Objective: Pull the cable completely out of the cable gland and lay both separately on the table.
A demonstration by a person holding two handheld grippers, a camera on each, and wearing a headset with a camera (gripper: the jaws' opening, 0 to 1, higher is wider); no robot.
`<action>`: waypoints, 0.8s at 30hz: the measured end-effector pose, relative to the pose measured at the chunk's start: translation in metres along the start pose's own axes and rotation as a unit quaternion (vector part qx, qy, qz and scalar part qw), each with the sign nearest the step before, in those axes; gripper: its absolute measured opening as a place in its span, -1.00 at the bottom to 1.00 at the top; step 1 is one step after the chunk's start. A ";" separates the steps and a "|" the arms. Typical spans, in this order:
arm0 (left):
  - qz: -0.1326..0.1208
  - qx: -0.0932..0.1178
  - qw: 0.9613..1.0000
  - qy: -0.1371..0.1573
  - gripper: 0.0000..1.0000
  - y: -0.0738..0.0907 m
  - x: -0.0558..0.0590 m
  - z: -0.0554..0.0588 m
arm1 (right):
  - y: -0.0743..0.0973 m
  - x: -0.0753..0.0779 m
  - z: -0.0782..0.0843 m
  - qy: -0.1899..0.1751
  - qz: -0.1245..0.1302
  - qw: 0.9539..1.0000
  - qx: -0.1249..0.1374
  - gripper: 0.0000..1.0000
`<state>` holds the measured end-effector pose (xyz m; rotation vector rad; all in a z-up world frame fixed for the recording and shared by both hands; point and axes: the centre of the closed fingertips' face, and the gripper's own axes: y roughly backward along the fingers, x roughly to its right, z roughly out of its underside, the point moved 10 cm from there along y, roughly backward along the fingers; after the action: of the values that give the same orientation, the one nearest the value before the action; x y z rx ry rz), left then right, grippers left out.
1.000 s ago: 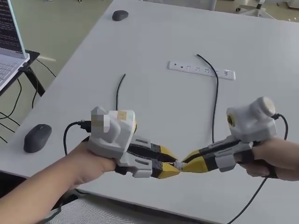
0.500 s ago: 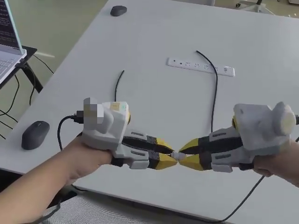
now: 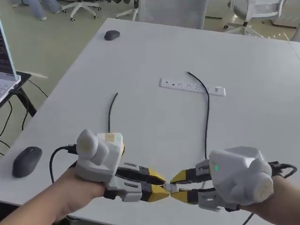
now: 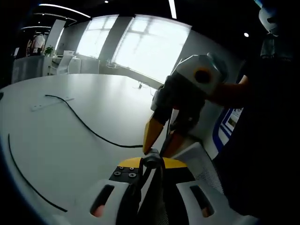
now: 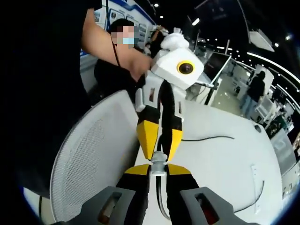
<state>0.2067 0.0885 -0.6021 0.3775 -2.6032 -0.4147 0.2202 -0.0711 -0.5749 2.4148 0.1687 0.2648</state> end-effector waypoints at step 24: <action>0.002 0.019 1.000 0.014 -0.70 0.000 -0.007 -0.011 | 0.004 0.001 -0.003 -0.003 0.080 0.997 -0.012 -0.82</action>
<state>0.2181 0.0880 -0.5958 0.3895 -2.5868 -0.3562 0.2204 -0.0720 -0.5697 2.4074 -0.0305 0.3303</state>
